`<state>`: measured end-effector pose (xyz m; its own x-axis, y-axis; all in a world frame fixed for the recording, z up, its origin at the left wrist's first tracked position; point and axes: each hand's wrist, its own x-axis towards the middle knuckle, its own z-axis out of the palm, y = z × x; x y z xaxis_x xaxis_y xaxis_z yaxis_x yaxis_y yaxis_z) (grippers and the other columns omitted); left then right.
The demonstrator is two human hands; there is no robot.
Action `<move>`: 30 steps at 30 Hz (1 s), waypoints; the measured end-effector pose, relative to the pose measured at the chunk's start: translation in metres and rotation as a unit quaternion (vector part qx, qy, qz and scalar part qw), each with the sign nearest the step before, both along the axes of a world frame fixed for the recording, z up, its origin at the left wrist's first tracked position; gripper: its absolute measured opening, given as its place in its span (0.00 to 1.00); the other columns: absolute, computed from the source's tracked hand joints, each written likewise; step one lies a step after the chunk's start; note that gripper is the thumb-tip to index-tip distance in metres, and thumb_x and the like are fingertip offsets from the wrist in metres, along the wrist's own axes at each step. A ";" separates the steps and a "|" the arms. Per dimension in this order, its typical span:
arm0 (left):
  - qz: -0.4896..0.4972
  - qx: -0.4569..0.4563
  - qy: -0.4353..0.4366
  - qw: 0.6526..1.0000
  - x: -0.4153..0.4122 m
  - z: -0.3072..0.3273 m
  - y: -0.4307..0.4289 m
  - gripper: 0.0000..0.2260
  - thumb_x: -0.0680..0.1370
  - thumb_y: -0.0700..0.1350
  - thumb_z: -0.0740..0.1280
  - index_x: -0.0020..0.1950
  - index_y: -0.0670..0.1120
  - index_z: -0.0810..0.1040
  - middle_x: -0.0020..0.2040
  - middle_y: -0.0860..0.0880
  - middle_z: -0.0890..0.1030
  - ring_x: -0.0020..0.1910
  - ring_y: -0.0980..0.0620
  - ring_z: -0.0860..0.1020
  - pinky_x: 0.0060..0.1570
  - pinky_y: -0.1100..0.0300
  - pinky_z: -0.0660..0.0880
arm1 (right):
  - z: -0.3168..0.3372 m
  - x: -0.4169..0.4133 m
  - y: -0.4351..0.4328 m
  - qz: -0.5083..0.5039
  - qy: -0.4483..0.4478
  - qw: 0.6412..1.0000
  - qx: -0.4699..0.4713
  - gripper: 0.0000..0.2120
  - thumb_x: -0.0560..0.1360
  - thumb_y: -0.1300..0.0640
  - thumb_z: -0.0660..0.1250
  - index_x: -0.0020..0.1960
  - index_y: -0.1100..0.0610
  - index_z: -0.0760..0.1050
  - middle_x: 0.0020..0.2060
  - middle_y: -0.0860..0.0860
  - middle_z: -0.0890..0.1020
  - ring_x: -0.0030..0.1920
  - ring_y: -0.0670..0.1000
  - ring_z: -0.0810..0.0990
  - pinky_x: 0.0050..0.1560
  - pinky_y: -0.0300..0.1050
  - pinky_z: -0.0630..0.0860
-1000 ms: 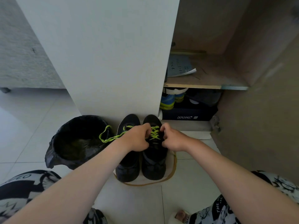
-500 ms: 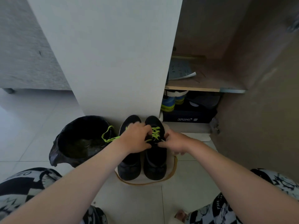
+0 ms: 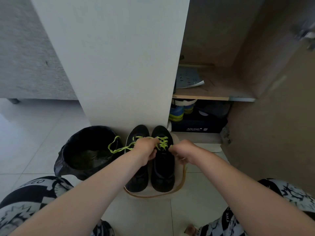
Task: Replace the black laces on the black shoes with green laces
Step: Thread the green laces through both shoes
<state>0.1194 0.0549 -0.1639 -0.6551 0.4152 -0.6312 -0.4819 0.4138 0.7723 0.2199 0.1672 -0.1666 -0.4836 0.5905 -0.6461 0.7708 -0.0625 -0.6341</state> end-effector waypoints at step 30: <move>-0.358 -0.065 0.533 0.764 -0.040 0.051 0.016 0.13 0.73 0.33 0.65 0.45 0.50 0.84 0.46 0.55 0.76 0.42 0.58 0.74 0.38 0.71 0.68 | 0.031 -0.028 0.028 0.254 0.104 0.923 0.270 0.19 0.81 0.54 0.64 0.33 0.47 0.80 0.29 0.42 0.75 0.33 0.46 0.74 0.35 0.43 0.68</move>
<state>0.0791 0.0713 -0.1128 -0.4602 0.8871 0.0364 0.7783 0.3833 0.4974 0.1923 0.1950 -0.1359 -0.8670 0.4625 -0.1857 0.4716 0.6409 -0.6057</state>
